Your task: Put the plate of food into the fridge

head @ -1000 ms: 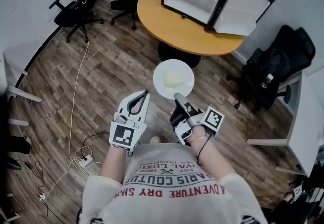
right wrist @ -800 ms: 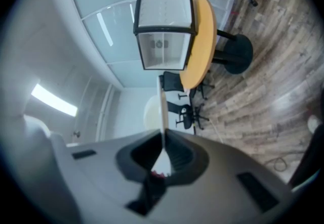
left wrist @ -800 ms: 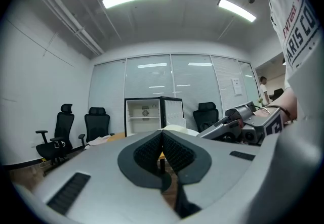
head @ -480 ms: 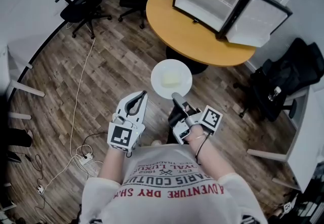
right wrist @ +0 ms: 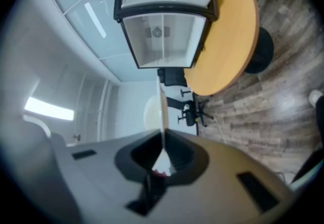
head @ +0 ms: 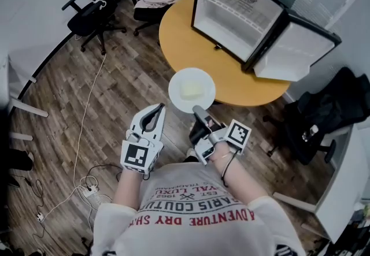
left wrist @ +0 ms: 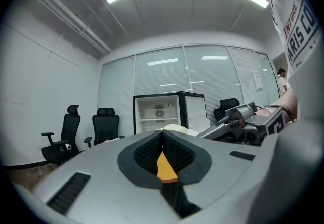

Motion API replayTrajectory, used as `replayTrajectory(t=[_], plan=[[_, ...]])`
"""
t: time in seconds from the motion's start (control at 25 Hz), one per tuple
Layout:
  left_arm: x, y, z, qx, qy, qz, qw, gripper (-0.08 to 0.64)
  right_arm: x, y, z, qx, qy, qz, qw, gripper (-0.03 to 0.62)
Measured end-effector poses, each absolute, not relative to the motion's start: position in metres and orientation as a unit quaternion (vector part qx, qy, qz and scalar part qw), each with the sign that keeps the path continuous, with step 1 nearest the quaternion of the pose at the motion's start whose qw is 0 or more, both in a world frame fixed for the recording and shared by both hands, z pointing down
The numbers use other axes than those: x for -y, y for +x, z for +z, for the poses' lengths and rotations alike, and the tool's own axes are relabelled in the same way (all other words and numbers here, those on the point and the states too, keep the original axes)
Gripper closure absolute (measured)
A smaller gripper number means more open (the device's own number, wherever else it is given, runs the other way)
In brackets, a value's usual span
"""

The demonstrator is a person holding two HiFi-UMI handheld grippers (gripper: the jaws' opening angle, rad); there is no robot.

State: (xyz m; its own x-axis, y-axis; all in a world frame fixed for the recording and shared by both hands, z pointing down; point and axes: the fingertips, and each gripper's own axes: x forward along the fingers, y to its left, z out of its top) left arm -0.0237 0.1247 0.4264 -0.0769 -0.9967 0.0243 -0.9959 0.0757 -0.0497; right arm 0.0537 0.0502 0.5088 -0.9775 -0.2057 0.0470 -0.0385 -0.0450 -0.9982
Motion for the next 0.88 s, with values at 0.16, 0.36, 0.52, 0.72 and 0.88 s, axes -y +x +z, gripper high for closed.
replayTrajectory(t=[0.16,0.36,0.52,0.72,0.88], plan=[[-0.067,-0.028,0.424,-0.737,-0.675,-0.023,0.006,0.528,0.006,0.045,0.505,-0.691,-0.083,-0.716,0.054,0.554],[-0.020,-0.038,0.425,-0.738,-0.675,-0.017,-0.003,0.528,0.051,0.034,0.503,-0.697,-0.087,-0.710,0.048,0.554],[0.013,-0.048,0.429,-0.730,-0.684,-0.015,-0.010,0.528,0.085,0.027,0.502,-0.701,-0.100,-0.703,0.062,0.554],[0.057,-0.068,0.436,-0.706,-0.708,-0.022,-0.008,0.528,0.123,0.010,0.510,-0.695,-0.124,-0.703,0.083,0.554],[0.099,-0.093,0.440,-0.672,-0.740,-0.032,0.001,0.528,0.156,-0.008,0.513,-0.689,-0.152,-0.699,0.113,0.554]])
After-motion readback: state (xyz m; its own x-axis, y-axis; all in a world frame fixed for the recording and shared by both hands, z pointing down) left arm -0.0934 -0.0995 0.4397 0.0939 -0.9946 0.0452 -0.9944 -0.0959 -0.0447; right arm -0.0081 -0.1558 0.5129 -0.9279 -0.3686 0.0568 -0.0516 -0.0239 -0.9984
